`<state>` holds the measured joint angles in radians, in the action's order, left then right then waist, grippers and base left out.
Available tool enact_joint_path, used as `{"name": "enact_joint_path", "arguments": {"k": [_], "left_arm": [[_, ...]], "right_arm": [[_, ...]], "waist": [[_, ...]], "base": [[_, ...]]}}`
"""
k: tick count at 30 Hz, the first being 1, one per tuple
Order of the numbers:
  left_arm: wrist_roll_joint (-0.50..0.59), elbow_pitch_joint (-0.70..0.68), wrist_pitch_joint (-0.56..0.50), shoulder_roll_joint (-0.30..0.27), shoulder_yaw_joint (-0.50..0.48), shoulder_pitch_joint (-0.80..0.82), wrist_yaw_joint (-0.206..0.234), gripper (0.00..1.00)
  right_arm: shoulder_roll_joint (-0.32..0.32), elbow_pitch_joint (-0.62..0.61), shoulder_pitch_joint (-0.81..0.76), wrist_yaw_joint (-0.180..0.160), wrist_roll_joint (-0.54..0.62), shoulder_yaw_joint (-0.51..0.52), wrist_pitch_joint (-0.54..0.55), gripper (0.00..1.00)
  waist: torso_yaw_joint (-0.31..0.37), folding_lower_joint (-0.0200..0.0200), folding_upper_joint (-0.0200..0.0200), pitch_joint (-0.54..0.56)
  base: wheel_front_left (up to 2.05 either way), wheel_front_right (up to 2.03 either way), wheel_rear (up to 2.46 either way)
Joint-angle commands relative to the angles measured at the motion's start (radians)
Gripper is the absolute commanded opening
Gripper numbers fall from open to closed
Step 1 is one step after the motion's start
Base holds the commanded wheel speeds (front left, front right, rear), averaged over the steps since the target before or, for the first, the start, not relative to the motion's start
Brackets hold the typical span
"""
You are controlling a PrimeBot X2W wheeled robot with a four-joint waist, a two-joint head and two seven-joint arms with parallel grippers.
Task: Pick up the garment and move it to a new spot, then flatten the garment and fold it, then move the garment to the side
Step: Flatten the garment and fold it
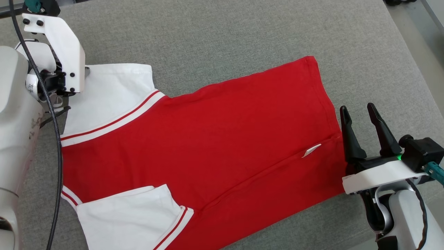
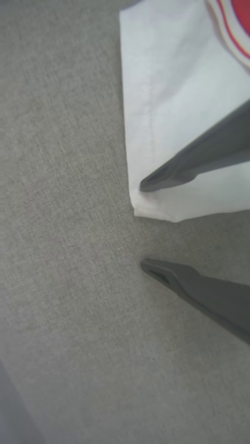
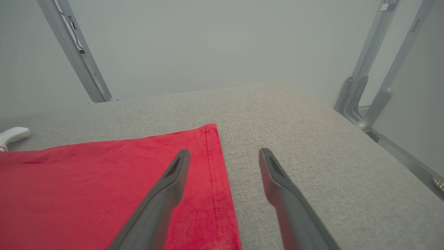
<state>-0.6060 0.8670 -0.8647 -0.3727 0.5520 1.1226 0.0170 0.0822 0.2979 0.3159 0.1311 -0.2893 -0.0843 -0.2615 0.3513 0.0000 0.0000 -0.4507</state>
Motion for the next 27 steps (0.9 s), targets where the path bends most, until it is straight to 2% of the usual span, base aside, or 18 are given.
{"name": "enact_joint_path", "arguments": {"k": [1,2,3,4,10,13,16,17,21,22,27], "left_arm": [[0.002,0.014,0.003,-0.008,0.003,0.007,-0.009,1.00],[0.000,0.018,0.010,-0.009,0.002,0.009,-0.013,0.85],[-0.007,0.022,0.012,-0.008,-0.001,0.009,-0.018,0.10],[-0.014,0.027,0.014,-0.004,-0.004,0.011,-0.022,0.00],[-0.043,0.032,0.042,0.011,-0.015,0.029,-0.072,0.00],[-0.053,0.035,0.065,0.021,-0.015,0.034,-0.089,0.00],[-0.068,0.047,0.058,0.028,-0.016,0.036,-0.102,0.00],[-0.076,0.050,0.061,0.033,-0.017,0.041,-0.107,0.00],[-0.083,0.055,0.070,0.043,-0.010,0.051,-0.119,0.00],[-0.083,0.055,0.070,0.043,-0.010,0.051,-0.119,0.00],[-0.089,0.056,0.077,0.055,0.002,0.068,-0.130,0.00]], "right_arm": [[0.002,-0.005,0.008,-0.001,0.011,0.005,-0.005,1.00],[0.002,-0.005,0.010,-0.001,0.010,0.006,-0.005,1.00],[0.001,-0.004,0.012,-0.001,0.010,0.006,-0.005,1.00],[0.001,-0.002,0.014,-0.001,0.011,0.006,-0.005,1.00],[0.012,0.032,0.051,-0.001,0.013,0.042,-0.005,1.00],[0.017,0.097,0.100,-0.001,-0.010,0.046,0.020,1.00],[0.035,0.165,0.188,-0.001,-0.034,0.023,0.133,1.00],[0.048,0.222,0.249,-0.001,-0.045,0.018,0.239,1.00],[0.056,0.324,0.380,-0.001,-0.039,0.021,0.427,1.00],[0.056,0.324,0.380,-0.001,-0.039,0.021,0.427,1.00],[0.047,0.454,0.509,-0.001,0.000,0.013,0.594,1.00]], "waist": [[0.003,0.0000,0.0000,-0.003],[0.004,0.0000,0.0000,-0.004],[0.004,0.0000,0.0000,-0.004],[0.005,0.0000,0.0000,-0.004],[-0.007,0.0000,0.0000,0.012],[-0.020,0.0000,0.0000,0.027],[-0.032,0.0000,0.0000,0.039],[-0.038,0.0000,0.0000,0.044],[-0.055,0.0000,0.0000,0.045],[-0.055,0.0000,0.0000,0.045],[-0.075,0.0000,0.0000,0.038]], "base": [[0.00,0.00,0.00],[0.00,0.00,0.00],[0.00,0.00,0.00],[0.00,0.00,0.00],[0.00,0.00,0.00],[0.00,0.00,0.00],[0.00,0.00,0.00],[0.00,0.00,0.00],[0.00,0.00,0.00],[0.00,0.00,0.00],[0.00,0.00,0.00]]}}
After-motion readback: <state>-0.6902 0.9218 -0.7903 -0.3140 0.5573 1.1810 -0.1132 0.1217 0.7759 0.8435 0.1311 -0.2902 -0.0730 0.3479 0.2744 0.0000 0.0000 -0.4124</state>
